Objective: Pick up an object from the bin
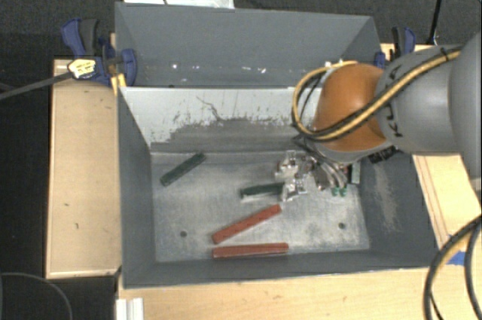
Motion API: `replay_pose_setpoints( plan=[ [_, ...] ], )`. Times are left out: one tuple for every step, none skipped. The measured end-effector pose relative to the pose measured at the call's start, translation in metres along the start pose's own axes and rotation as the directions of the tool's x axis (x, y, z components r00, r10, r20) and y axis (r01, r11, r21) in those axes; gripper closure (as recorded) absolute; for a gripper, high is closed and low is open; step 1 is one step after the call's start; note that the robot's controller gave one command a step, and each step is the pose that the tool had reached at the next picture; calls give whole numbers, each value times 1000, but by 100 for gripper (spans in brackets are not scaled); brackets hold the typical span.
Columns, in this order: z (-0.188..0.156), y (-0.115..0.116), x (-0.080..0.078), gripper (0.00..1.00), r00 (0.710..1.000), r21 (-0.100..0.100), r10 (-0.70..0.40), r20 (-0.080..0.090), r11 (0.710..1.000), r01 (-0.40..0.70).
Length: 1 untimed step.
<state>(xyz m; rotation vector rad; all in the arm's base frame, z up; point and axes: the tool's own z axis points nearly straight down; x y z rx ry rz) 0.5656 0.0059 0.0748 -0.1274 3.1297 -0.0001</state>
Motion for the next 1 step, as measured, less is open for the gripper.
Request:
replay_pose_setpoints(
  plan=[
    [-192, 3, -19, 100, 999, 0, 41, -2, 999, -41]
  ],
)
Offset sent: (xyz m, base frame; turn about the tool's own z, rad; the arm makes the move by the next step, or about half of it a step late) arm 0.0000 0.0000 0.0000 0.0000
